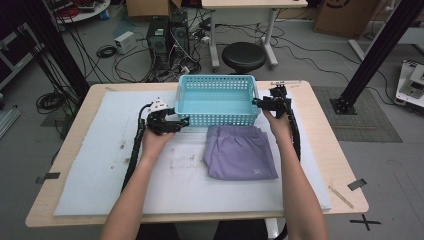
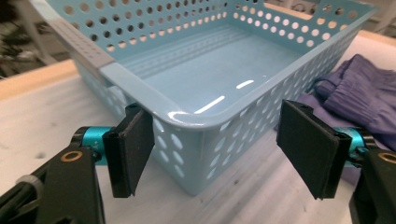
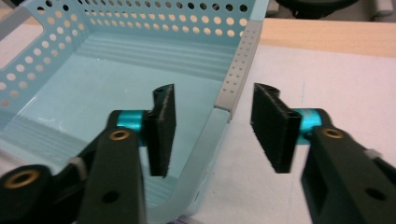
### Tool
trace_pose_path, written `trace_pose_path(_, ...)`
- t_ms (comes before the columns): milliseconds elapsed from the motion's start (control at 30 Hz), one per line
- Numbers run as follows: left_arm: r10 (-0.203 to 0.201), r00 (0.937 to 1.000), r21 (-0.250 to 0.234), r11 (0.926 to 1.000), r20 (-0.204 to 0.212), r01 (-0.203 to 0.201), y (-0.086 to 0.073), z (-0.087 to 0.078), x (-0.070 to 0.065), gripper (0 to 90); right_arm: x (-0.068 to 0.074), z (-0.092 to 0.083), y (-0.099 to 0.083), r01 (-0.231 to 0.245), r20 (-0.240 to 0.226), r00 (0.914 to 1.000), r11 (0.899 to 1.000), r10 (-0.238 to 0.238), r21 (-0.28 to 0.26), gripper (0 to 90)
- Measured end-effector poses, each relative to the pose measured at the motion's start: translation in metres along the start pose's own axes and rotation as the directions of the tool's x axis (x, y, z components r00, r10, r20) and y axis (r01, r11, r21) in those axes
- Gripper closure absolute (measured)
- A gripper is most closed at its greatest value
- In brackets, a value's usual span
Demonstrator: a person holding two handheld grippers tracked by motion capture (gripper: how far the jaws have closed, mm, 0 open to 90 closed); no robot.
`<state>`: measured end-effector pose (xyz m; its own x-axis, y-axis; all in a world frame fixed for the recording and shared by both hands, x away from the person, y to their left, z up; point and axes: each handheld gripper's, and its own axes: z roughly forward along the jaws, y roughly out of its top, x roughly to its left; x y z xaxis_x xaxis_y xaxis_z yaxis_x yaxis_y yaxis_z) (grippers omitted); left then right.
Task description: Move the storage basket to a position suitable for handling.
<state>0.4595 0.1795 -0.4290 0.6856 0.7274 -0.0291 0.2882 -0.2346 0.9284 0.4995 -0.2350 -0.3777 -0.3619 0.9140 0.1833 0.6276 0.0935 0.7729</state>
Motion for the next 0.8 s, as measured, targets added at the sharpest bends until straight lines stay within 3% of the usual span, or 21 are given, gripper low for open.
trace_pose_path(67, 0.026, 0.9995, 0.008, 0.9996, -0.017, -0.026, 0.0, -0.009, -0.003, 26.1, 0.001, -0.008, -0.001, 0.013, 0.021, 0.9997, 1.0, -0.013, -0.022, 42.2)
trace_pose_path(167, 0.034, 0.999, -0.023, 0.9991, -0.027, -0.035, -0.002, -0.025, -0.008, 25.5, 0.001, -0.026, -0.006, 0.035, 0.018, 0.9993, 0.996, -0.034, -0.085, 39.8)
trace_pose_path(333, 0.035, 0.9991, -0.089, 0.9955, 0.024, -0.032, -0.011, -0.054, -0.023, 25.2, 0.006, -0.062, -0.024, 0.085, 0.01, 0.9964, 0.982, -0.084, -0.168, 37.7)
trace_pose_path(433, 0.038, 0.9954, -0.121, 0.9922, 0.087, -0.027, -0.015, -0.065, -0.037, 24.5, 0.01, -0.085, -0.049, 0.093, -0.044, 0.9935, 0.972, -0.105, -0.215, 35.5)
trace_pose_path(467, 0.043, 0.993, -0.123, 0.992, 0.11, -0.03, -0.016, -0.066, -0.043, 24.5, 0.01, -0.085, -0.049, 0.093, -0.044, 0.9935, 0.972, -0.105, -0.215, 34.7)
trace_pose_path(567, 0.052, 0.9851, -0.11, 0.9934, 0.164, -0.035, -0.018, -0.069, -0.058, 24.4, 0.011, -0.095, -0.07, 0.104, -0.094, 0.9877, 0.973, -0.126, -0.207, 31.2)
trace_pose_path(633, 0.042, 0.9799, -0.081, 0.9963, 0.195, -0.027, -0.02, -0.067, -0.069, 24.2, 0.011, -0.1, -0.083, 0.127, -0.098, 0.9842, 0.974, -0.148, -0.188, 30.4)
trace_pose_path(800, -0.022, 0.9696, 0.001, 0.9997, 0.243, 0.023, -0.028, -0.055, -0.085, 24.2, 0.01, -0.11, -0.118, 0.127, -0.097, 0.9851, 0.981, -0.142, -0.145, 27.0)
